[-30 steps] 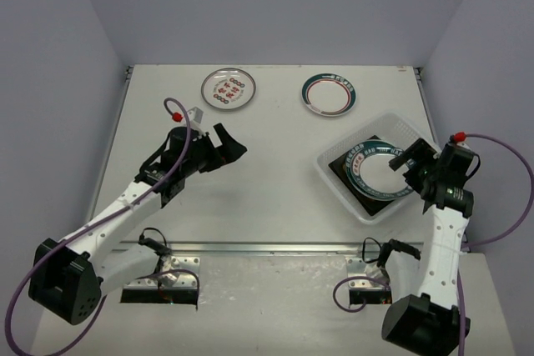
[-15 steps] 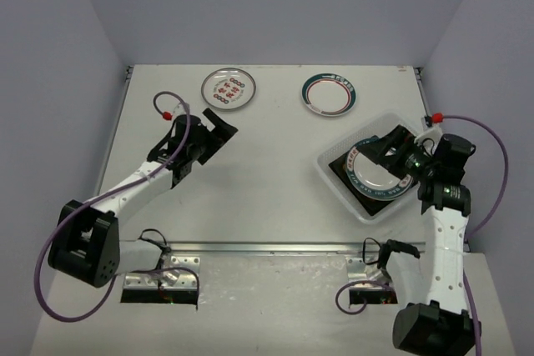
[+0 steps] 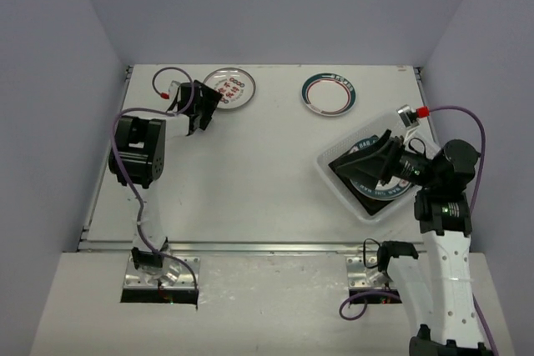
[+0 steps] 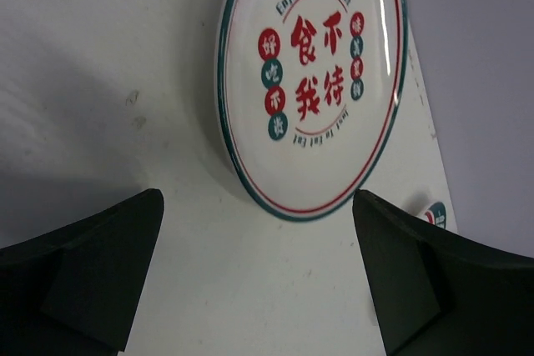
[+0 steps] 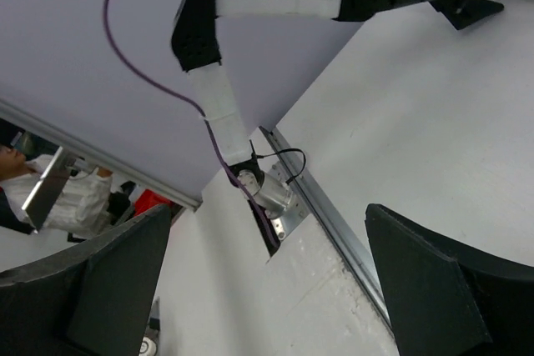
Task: Place the plates into the plastic bin on the countertop
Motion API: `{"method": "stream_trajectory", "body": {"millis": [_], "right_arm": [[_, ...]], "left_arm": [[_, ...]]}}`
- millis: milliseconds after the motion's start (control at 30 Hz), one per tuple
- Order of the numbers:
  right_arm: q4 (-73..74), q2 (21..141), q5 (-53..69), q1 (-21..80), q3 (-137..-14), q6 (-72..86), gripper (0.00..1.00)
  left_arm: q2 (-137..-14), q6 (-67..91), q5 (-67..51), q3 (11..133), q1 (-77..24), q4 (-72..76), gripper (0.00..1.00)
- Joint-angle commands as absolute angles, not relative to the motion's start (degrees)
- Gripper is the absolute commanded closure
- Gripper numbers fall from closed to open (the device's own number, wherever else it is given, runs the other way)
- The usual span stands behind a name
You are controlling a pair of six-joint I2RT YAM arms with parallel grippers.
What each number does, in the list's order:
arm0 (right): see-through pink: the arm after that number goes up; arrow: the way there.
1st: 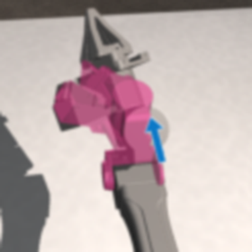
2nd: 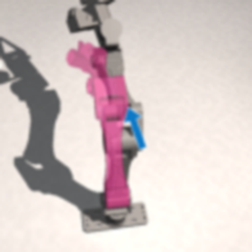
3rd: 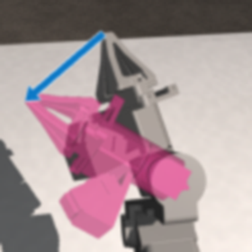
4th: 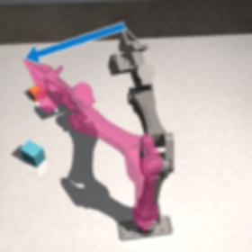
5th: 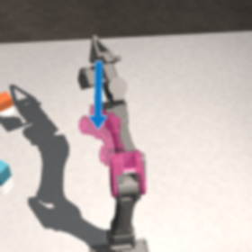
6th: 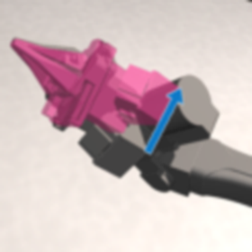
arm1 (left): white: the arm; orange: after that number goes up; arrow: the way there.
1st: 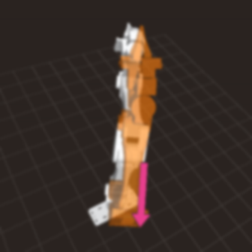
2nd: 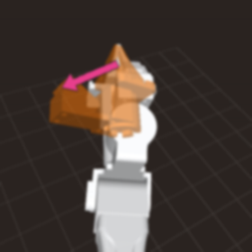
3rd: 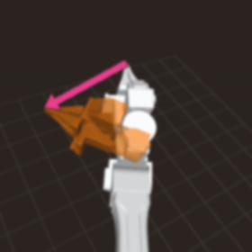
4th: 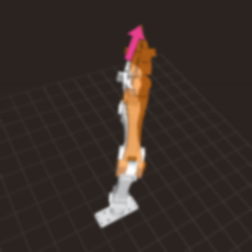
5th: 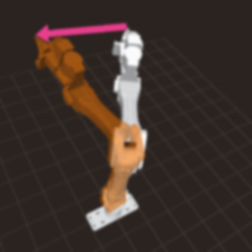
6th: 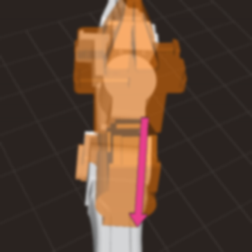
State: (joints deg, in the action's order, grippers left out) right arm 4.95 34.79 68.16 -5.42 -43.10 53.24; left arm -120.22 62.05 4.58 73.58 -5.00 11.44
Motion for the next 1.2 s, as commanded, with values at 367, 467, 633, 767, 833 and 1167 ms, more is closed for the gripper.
{"method": "stream_trajectory", "body": {"millis": [367,467,633,767,833,1167], "right_arm": [[3.1,33.7,69.2,-4.7,-43.8,55.5,0.01],[3.1,34.7,68.9,-4.7,-43.3,54.9,0.01],[3.1,36.5,65.4,-4.7,-41.5,53.3,0.01],[8.8,44.7,57.4,-4.4,-43.7,46.7,0.01],[17.0,51.5,51.4,-3.0,-49.6,38.9,0.01],[13.1,71.2,34.4,7.8,-52.8,34.5,0.01]], "left_arm": [[-133.7,67.1,1.1,83.2,-2.5,4.9,1.00],[-130.3,67.1,1.6,79.0,-1.7,8.3,1.00],[-118.4,64.0,0.0,67.7,-1.6,16.3,1.00],[-103.6,61.8,-10.2,54.6,-4.0,23.4,1.00],[-94.8,61.6,-12.7,45.3,-6.3,27.2,1.00],[-69.0,61.0,-21.5,30.2,-18.0,24.2,1.00]]}}
